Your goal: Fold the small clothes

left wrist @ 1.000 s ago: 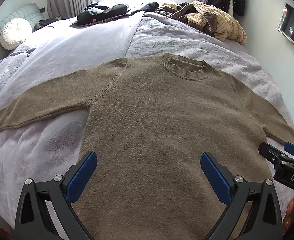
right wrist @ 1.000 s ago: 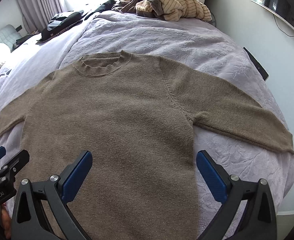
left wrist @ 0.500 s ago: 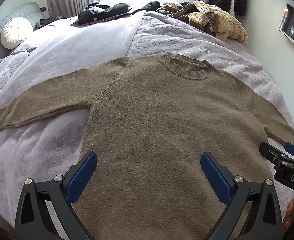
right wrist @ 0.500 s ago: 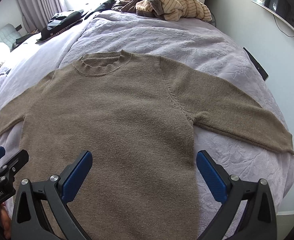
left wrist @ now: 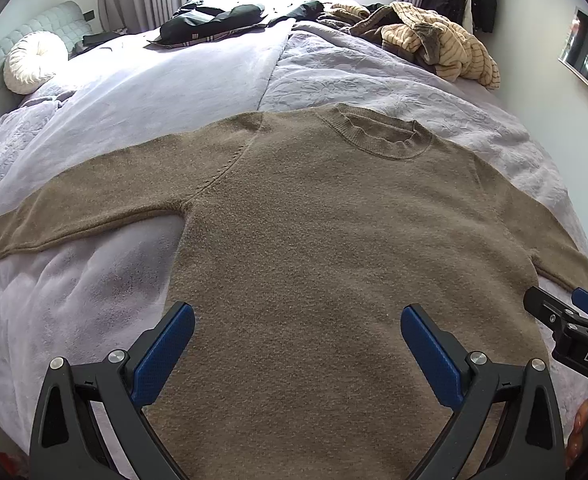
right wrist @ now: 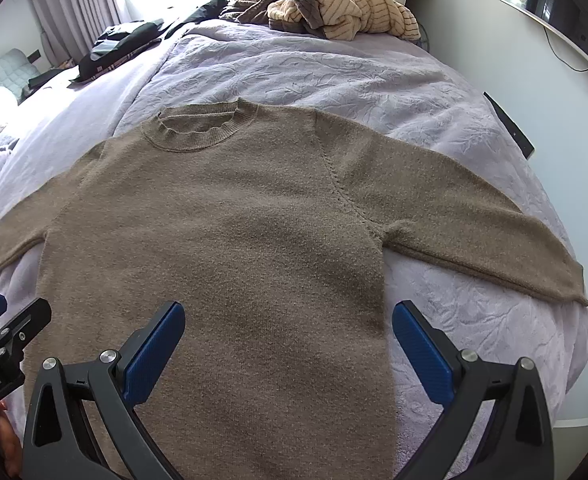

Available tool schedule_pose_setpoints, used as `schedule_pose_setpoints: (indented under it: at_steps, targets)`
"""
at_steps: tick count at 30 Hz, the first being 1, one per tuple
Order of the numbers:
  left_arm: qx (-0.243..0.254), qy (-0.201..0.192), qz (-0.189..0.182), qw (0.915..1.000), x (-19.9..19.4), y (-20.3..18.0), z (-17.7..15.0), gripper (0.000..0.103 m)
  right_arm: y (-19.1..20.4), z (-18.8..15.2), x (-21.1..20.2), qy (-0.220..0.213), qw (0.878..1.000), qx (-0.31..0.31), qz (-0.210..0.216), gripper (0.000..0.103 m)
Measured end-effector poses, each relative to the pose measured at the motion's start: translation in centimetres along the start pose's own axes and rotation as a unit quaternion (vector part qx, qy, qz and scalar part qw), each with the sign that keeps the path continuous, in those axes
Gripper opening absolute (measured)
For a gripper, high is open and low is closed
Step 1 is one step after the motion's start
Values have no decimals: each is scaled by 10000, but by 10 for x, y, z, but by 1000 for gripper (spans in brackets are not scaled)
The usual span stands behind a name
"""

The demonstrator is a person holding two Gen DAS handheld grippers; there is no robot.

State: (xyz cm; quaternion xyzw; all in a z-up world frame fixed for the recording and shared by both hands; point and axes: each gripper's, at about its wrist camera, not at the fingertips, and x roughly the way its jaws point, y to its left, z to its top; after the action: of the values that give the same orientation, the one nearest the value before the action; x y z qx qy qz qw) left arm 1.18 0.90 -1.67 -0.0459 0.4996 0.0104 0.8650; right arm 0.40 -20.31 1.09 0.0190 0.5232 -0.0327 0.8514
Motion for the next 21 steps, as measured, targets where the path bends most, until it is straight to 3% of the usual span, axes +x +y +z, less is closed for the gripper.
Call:
schedule_pose_setpoints:
  at_steps: [21]
  targets:
    - [43, 54, -22, 10000, 2, -3, -4, 103, 2, 1, -1, 9, 10000, -36, -14, 103]
